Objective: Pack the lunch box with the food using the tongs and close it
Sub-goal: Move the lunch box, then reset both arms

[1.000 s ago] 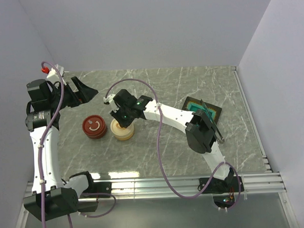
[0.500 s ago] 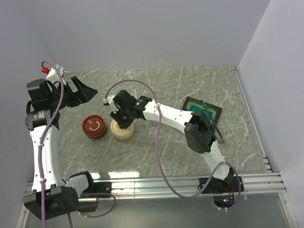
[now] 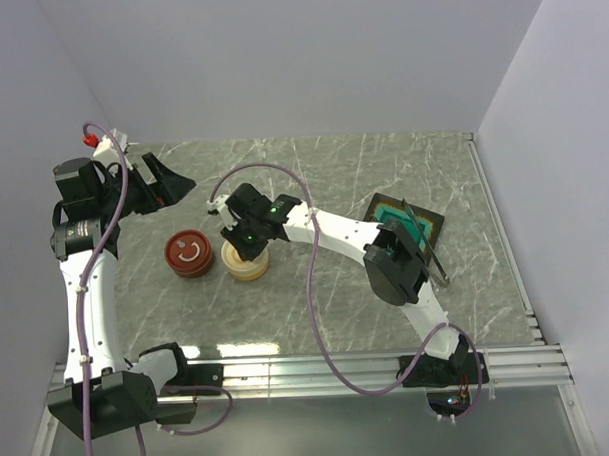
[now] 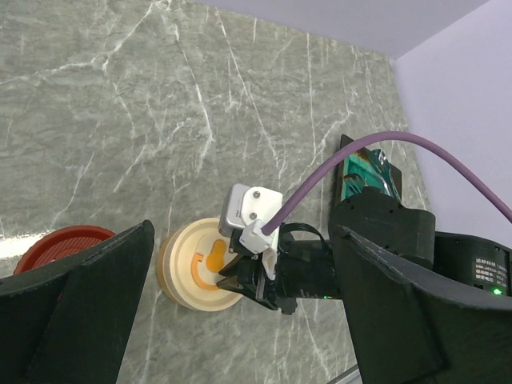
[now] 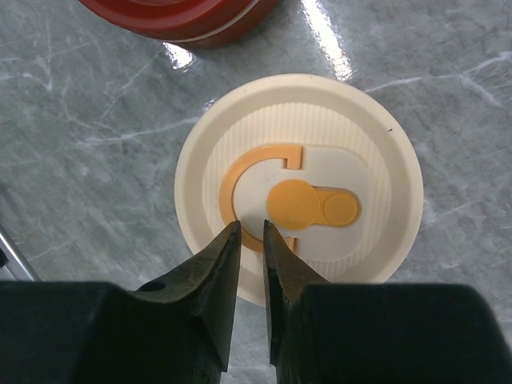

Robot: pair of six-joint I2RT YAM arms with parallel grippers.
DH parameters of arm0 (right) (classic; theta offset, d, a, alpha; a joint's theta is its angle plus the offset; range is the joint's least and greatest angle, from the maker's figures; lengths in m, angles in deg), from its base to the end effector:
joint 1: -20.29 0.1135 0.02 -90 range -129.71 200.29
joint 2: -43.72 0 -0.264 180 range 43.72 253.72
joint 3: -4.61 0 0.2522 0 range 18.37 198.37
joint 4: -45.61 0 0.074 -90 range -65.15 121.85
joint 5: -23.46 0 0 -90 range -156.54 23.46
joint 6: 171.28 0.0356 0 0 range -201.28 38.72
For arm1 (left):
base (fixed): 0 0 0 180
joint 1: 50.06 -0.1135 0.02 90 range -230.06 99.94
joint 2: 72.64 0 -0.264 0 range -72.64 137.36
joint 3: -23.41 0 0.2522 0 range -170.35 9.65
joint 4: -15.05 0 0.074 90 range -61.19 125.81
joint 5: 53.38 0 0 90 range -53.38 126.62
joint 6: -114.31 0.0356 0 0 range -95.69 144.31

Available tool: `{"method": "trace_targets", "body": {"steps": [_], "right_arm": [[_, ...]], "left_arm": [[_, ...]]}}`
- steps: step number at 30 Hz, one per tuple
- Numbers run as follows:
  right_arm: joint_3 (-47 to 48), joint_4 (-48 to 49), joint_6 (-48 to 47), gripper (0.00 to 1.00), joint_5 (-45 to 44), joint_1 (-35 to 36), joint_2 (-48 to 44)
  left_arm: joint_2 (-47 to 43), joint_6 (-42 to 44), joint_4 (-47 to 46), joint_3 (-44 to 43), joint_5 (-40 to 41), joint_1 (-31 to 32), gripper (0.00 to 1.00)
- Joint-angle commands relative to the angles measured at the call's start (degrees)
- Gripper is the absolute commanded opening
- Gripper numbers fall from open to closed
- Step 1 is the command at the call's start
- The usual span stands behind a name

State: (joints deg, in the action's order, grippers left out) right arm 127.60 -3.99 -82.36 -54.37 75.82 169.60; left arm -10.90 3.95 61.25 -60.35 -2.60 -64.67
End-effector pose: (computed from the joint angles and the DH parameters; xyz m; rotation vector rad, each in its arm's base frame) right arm 0.2728 0.4106 0.2284 -1.3051 2.2265 0.6451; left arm 0.2200 0.0341 0.3990 -0.1542 1.9592 -0.7436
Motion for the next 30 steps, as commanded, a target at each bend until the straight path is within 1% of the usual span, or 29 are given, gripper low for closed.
{"method": "trace_targets", "body": {"steps": [1, 4, 5, 7, 11, 13, 14, 16, 17, 18, 19, 20, 21, 22, 23, 24, 25, 27, 28, 30], "right_arm": [[2.30, -0.11, 0.29, 0.25, 0.58, 0.55, -2.56], [2.65, -0.38, 0.20, 0.30, -0.12, -0.15, -6.42], [2.57, -0.46, 0.20, 0.34, -0.12, -0.42, -7.75], [2.39, -0.29, 0.12, 0.39, -0.56, -1.29, -11.60], [1.08, -0.64, -0.06, 0.56, -0.39, -4.63, -18.03], [-0.24, -0.99, 0.29, 0.60, 0.40, -6.13, -22.06], [-0.77, -1.08, 0.46, 0.67, 0.84, -7.18, -23.48], [-3.49, -0.64, 0.73, 0.71, 1.81, -10.78, -28.38], [-4.72, -0.38, 0.82, 0.75, 2.07, -12.10, -30.07], [-7.25, -0.20, 0.73, 0.78, 2.34, -14.89, -31.74], [-8.49, -0.03, 0.73, 0.80, 2.60, -16.49, -34.89], [-9.64, -0.29, 0.38, 0.83, 3.73, -17.90, -36.31], [-11.56, -0.72, 0.03, 0.84, 4.61, -19.65, -37.63], [-12.45, -1.69, -0.06, 0.84, 5.41, -23.06, -40.08], [-13.77, -1.87, -0.06, 0.86, 6.37, -24.92, -41.50], [-16.74, -1.87, -0.23, 0.88, 6.99, -28.51, -44.29], [-18.51, -1.87, -0.41, 0.91, 7.69, -30.55, -45.80], [-23.85, -1.61, -1.55, 0.93, 10.58, -34.15, -48.27], [-25.45, -2.13, -2.16, 0.93, 11.73, -38.26, -50.10], [-29.23, -2.92, -2.96, 0.93, 14.63, -42.15, -51.17]], "left_arm": [[0.58, 1.90, 1.04, -1.10, -0.68, -0.24, 0.99], [1.72, 3.83, 3.41, -2.85, -0.15, -0.24, 0.99], [2.24, 4.62, 4.28, -3.56, 0.20, -0.33, 1.00], [3.73, 7.34, 7.62, -6.27, 0.81, -0.33, 1.00], [5.24, 11.56, 10.97, -8.84, 1.17, -0.42, 0.99], [5.85, 12.97, 12.64, -10.42, 0.90, -0.33, 0.99], [6.29, 13.59, 12.90, -10.86, 0.99, -0.33, 0.99], [7.17, 15.61, 13.86, -12.35, 0.82, -0.24, 0.99], [7.61, 17.18, 14.48, -12.79, 0.73, -0.33, 0.99], [8.22, 17.80, 15.10, -13.67, 0.38, -0.24, 0.99], [9.71, 18.25, 16.32, -14.11, 0.64, -0.33, 0.99], [10.68, 18.16, 16.59, -14.46, 0.90, -0.33, 0.99], [11.56, 18.34, 17.03, -15.16, 0.99, -0.33, 0.99], [12.96, 18.51, 17.30, -15.34, 0.03, -0.33, 0.99], [13.41, 18.34, 16.60, -15.43, 0.02, -0.16, 0.99], [14.02, 17.82, 15.47, -15.00, 0.37, -0.07, 0.99], [14.29, 17.64, 14.67, -14.82, 0.46, 0.11, 0.99], [14.90, 17.20, 12.39, -14.29, 1.95, 1.68, 0.99], [15.51, 16.85, 11.68, -14.03, 2.65, 2.47, 1.00], [16.31, 16.49, 10.10, -13.07, 6.07, 6.16, 0.99]]}}
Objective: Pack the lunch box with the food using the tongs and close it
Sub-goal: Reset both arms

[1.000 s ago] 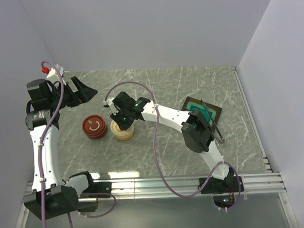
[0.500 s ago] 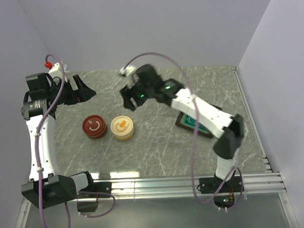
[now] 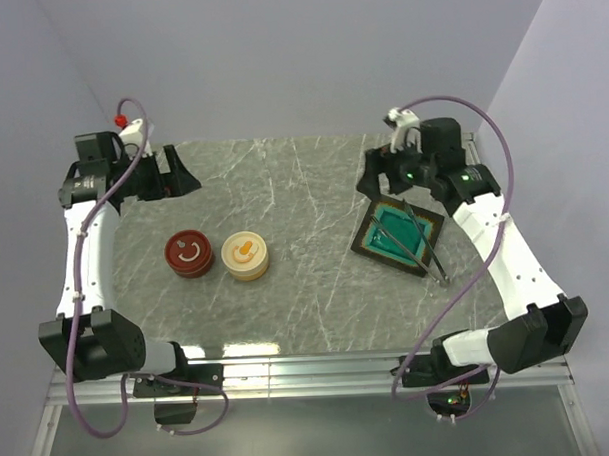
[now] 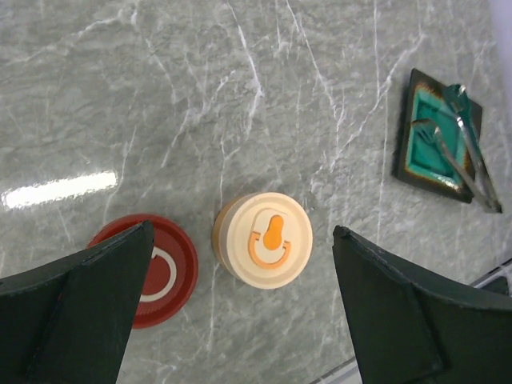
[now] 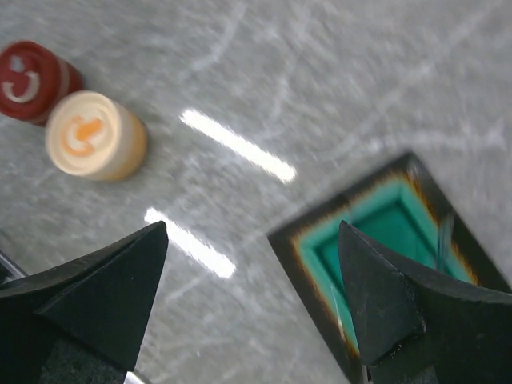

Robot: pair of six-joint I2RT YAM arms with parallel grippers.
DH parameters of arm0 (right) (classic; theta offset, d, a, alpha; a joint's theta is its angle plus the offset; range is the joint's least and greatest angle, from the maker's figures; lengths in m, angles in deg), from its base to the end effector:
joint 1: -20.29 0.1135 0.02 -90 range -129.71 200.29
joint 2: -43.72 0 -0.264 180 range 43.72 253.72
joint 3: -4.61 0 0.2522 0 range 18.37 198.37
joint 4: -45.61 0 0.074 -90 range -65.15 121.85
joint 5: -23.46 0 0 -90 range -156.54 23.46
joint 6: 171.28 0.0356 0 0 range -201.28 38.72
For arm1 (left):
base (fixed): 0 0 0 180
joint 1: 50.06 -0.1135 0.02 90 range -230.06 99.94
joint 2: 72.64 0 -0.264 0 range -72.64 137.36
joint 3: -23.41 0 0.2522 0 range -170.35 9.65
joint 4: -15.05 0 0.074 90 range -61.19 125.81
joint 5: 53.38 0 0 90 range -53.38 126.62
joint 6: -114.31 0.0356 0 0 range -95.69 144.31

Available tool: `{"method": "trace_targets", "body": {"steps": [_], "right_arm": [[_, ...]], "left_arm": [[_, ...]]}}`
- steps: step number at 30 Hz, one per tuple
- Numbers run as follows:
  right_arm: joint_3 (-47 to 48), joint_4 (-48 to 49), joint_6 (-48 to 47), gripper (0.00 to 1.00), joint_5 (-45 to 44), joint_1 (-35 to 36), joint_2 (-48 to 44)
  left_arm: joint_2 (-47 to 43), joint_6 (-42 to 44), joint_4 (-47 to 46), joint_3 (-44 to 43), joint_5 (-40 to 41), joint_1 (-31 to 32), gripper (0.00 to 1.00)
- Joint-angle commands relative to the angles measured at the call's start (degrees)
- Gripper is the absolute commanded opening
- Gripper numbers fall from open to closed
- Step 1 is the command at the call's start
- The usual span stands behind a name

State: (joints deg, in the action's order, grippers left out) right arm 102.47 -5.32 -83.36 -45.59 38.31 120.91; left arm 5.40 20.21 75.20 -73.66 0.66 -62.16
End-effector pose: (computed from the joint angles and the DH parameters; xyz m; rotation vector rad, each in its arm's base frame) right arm 0.2719 0.1018 0.4059 -0.5849 2.0250 0.5507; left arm 0.2793 0.0385 0.3864 0.0111 2.2018 -0.6361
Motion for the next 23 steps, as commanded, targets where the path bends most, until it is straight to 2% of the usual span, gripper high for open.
{"method": "trace_targets", "body": {"steps": [1, 2, 4, 5, 6, 11, 14, 23], "right_arm": [[-5.07, -2.46, -2.13, 0.93, 6.55, -6.49, -2.92], [-6.12, -2.73, -2.39, 0.94, 6.99, -9.73, -3.18], [-9.90, -2.56, -2.74, 0.94, 7.79, -11.95, -3.97], [-11.22, -2.30, -3.44, 0.94, 7.01, -13.09, -4.32], [-13.76, -2.03, -3.62, 0.94, 5.96, -13.19, -4.50], [-21.50, 2.09, -2.58, 0.96, 3.05, -13.36, -5.47], [-24.76, 3.59, -1.26, 0.98, 2.34, -13.36, -5.73], [-26.09, 4.48, -1.42, 1.00, 2.25, -12.22, -9.16]], "left_arm": [[0.62, -0.03, -4.72, 0.77, 4.83, 5.23, 0.99], [0.88, -0.29, -5.43, 1.47, 8.42, 8.81, 0.99], [1.15, -0.04, -7.98, 4.02, 11.69, 11.82, 0.99], [1.06, 0.23, -8.85, 4.99, 13.10, 15.58, 0.99], [1.06, 0.32, -9.73, 7.00, 16.16, 16.92, 0.99], [-0.25, 1.19, -13.69, 13.25, 20.57, 24.20, 0.99], [-1.84, 1.55, -14.84, 17.99, 24.62, 27.12, 0.99], [-6.49, 1.54, -16.60, 22.05, 24.98, 27.92, 0.99]]}}
